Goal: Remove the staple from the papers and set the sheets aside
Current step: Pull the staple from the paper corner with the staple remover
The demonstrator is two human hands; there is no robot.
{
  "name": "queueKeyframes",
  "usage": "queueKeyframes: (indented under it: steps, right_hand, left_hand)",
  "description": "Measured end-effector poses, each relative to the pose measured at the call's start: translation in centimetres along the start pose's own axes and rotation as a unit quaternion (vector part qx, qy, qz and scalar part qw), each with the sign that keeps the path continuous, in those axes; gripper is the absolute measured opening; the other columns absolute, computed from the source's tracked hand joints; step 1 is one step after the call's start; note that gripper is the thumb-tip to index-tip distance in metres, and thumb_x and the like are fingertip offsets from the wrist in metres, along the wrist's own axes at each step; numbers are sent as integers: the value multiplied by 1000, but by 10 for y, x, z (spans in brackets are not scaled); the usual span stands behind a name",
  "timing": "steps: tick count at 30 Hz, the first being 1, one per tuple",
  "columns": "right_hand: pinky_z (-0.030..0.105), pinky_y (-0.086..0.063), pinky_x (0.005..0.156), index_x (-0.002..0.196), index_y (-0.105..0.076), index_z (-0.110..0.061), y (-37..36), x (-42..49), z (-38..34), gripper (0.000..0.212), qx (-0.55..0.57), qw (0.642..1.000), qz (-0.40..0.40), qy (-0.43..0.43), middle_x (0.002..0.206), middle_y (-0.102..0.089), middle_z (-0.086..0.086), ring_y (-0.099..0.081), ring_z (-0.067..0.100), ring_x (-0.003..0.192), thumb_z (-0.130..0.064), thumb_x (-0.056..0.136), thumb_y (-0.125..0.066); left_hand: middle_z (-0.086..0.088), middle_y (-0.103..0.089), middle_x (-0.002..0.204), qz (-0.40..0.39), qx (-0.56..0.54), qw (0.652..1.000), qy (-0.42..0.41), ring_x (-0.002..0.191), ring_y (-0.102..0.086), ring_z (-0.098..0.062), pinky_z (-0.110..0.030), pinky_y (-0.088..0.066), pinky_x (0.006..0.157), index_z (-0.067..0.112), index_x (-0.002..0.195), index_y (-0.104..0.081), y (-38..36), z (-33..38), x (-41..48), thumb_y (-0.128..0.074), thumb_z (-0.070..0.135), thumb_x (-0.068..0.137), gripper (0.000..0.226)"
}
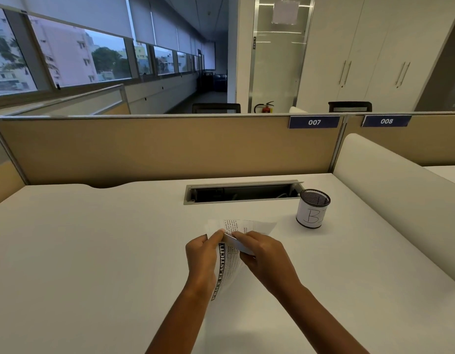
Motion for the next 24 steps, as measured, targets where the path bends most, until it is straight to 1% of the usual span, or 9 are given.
queueKeyframes:
  steps: [4,8,15,17,20,22,24]
  right_hand:
    - [29,-59,53,98,-71,-8,2,1,0,38,-33,999,8,25,78,-77,8,-71,22,59,-7,61,-82]
    - [24,-55,49,96,-71,-8,3,2,1,42,-56,997,12,50,73,-76,4,-68,18,55,-6,56,-85]
    - [19,-53,49,92,-73,-10,5,0,3,48,-86,991,21,102,74,-76,2,-68,14,56,-13,47,-90]
    - [19,-53,48,92,-73,-11,3,-2,1,48,-93,987,13,130,73,-76,2,-68,13,56,-15,47,-90]
    - [20,-54,48,91,-73,-13,-2,-6,-3,46,-102,982,5,160,75,-75,2,-68,14,58,-14,49,-90]
    - [21,-56,49,90,-74,-14,-3,-7,-1,46,-100,985,9,142,77,-76,2,-70,16,61,-16,47,-90]
    - [21,-57,53,92,-73,-14,-4,-7,2,47,-80,991,1,108,82,-76,3,-71,17,64,-18,49,-90]
  left_hand:
    - [-7,-63,68,0,-3,1000,12,62,-58,-22,-27,-44,53,16,64,-60,1,0,1,-57,21,84,21]
    - [-10,-62,67,0,-10,1000,25,63,-57,-23,-28,-45,56,14,63,-60,1,-2,2,-58,21,83,21]
    - [-11,-60,62,6,-19,999,45,59,-56,-24,-28,-44,55,11,60,-57,-1,-4,3,-59,19,82,23]
    - [-9,-62,66,-7,-24,999,45,61,-58,-23,-26,-46,53,10,62,-58,-3,-4,4,-60,17,81,21]
    - [-7,-64,81,-22,-1,999,28,66,-59,-20,-24,-47,52,13,68,-59,-4,0,7,-59,20,83,16]
    - [-8,-64,90,-30,2,999,26,69,-59,-22,-26,-48,54,15,74,-59,-4,2,10,-58,23,83,13]
    - [-9,-64,90,-40,-7,999,24,69,-59,-23,-27,-49,56,17,73,-59,-2,4,11,-57,24,84,13]
Point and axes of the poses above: each hand's wrist, its own x-axis towards the middle knuckle, its own y-axis out of the back of the hand, z = x × y, the point moved 3 cm from there along x, towards the middle knuckle
